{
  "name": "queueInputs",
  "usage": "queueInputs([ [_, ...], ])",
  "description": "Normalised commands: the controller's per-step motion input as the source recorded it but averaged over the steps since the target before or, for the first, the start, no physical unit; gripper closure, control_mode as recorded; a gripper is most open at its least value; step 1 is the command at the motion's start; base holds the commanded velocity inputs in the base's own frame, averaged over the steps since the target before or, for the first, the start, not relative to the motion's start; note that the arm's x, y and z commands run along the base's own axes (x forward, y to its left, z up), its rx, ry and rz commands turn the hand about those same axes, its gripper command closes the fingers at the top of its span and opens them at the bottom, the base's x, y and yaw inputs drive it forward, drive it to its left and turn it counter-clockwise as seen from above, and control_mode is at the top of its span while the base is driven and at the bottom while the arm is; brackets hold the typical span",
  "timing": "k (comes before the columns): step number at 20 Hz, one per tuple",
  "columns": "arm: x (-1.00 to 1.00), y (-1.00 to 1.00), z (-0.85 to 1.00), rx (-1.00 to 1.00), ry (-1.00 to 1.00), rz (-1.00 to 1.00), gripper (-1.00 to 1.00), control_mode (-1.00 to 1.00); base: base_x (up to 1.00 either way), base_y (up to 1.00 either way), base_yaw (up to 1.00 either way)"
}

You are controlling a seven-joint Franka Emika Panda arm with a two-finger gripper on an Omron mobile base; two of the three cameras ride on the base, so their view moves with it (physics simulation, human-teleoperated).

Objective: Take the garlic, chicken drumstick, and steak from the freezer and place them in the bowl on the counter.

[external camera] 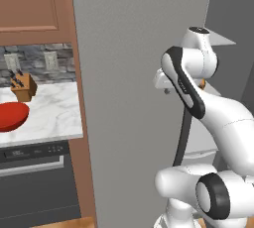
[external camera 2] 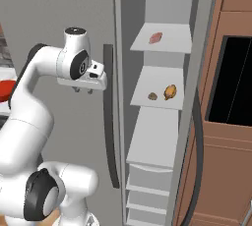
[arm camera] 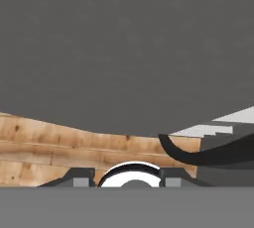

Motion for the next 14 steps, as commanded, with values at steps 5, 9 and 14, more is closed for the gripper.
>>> queueInputs([
  [5, -0.37, 0.00, -0.05, 0.00, 0.00, 0.00, -1.00, -1.00, 0.00, 0.00, 0.00],
  [9, -0.89, -0.12, -0.20, 0.00, 0.00, 0.00, -1.00, -1.00, 0.00, 0.00, 0.00],
  [14, 0.00, 0.00, 0.00, 0.00, 0.00, 0.00, -1.00, 1.00, -0.70, -0.62, 0.00],
])
